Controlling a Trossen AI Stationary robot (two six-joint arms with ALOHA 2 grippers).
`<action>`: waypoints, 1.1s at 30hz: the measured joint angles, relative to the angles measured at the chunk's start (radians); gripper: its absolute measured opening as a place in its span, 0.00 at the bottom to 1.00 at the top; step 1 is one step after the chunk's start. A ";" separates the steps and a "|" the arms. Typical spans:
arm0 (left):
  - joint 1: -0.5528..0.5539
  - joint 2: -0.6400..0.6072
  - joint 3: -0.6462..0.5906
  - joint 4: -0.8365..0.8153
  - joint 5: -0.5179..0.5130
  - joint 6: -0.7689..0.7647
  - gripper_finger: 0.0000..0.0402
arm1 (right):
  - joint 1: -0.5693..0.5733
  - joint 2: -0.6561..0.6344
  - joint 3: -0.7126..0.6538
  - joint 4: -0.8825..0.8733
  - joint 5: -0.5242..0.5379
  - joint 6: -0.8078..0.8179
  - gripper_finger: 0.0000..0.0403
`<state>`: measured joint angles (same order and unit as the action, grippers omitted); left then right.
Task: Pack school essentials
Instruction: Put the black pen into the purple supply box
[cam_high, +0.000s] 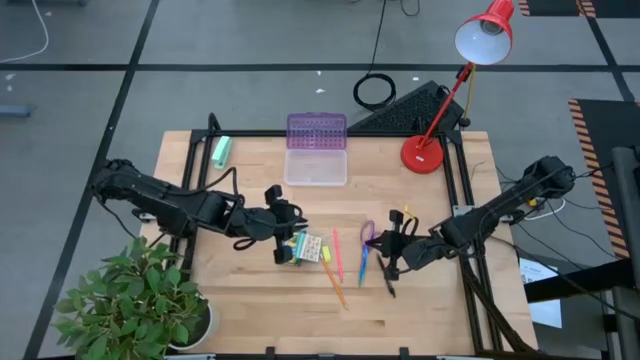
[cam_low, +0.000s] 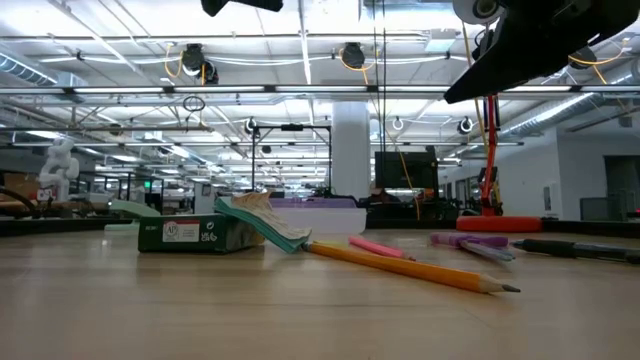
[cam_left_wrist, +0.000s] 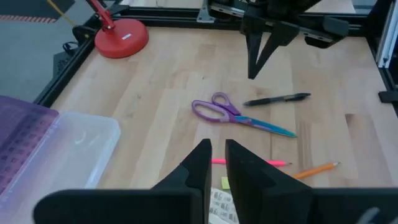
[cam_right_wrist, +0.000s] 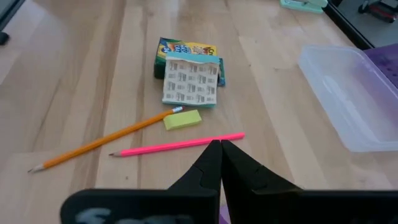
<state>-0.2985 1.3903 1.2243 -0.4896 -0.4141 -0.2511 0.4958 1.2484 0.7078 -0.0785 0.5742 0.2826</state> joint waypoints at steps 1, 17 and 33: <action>0.000 0.000 0.000 -0.001 0.002 -0.007 0.16 | -0.003 0.000 0.000 0.000 0.000 0.000 0.00; 0.008 0.023 -0.001 -0.015 0.021 -0.043 0.32 | -0.017 0.000 0.000 -0.013 -0.085 0.133 0.18; 0.038 0.097 -0.002 -0.015 0.099 -0.031 0.32 | 0.167 0.013 0.001 -0.215 -0.098 0.452 0.51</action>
<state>-0.2604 1.4868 1.2228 -0.5041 -0.3149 -0.2821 0.6625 1.2609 0.7086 -0.2934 0.4758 0.7350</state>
